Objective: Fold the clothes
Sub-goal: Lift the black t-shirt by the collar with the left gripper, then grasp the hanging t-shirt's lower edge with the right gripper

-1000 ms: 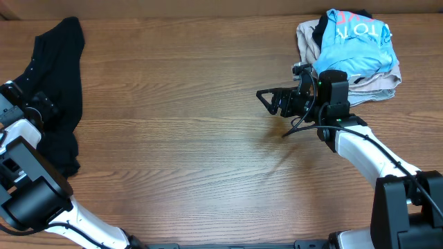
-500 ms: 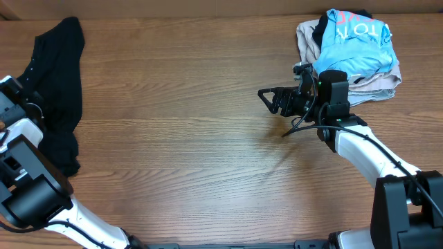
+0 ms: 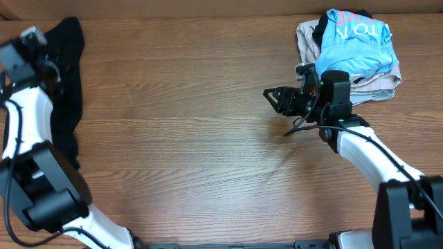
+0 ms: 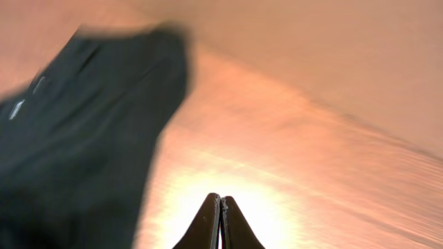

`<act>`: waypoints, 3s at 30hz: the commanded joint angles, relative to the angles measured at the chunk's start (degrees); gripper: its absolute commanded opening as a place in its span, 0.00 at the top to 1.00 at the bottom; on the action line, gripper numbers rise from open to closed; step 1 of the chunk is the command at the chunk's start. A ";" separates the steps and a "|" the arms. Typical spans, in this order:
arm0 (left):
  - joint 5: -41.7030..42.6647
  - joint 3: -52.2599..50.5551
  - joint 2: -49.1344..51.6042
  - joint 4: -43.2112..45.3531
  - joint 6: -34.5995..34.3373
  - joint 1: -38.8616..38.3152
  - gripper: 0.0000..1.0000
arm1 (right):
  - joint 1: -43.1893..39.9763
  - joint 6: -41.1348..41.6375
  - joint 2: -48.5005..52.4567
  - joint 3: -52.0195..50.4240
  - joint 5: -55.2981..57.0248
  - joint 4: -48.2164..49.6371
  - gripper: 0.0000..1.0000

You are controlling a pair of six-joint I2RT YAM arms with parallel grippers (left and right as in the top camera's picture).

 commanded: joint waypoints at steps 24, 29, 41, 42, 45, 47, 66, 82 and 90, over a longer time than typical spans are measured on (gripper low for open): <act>-19.80 4.46 14.19 -4.52 5.14 10.43 0.02 | 3.23 -1.70 -4.50 1.46 9.64 -3.89 0.25; -19.61 4.37 16.68 -5.75 5.18 10.84 0.16 | 3.23 -1.70 -4.50 1.46 10.14 -3.93 0.25; -7.37 9.90 7.54 -7.72 3.74 2.16 0.96 | 3.06 -1.70 -8.66 1.55 10.82 -4.90 0.34; -7.34 11.69 4.59 -9.16 3.96 -0.92 0.96 | 2.93 -1.73 -11.93 1.55 11.10 -7.04 0.34; -7.34 12.74 -0.81 -10.43 4.39 -8.37 0.96 | 0.68 -1.70 -20.26 1.55 12.83 -14.60 0.34; -7.30 12.74 -2.86 -11.15 4.39 -14.03 0.96 | -1.29 -1.70 -25.09 1.55 14.93 -19.74 0.33; 0.37 43.25 -3.50 -15.96 -1.75 -39.54 0.96 | 7.61 -4.48 -18.08 1.53 5.84 -21.57 0.20; 2.69 52.94 -3.63 -20.04 -2.80 -39.52 0.96 | 20.20 -4.04 0.79 1.53 11.50 -0.33 0.18; 5.27 56.26 -4.50 -20.11 -4.26 -39.52 0.96 | 21.31 -1.49 6.73 1.53 11.61 8.15 0.12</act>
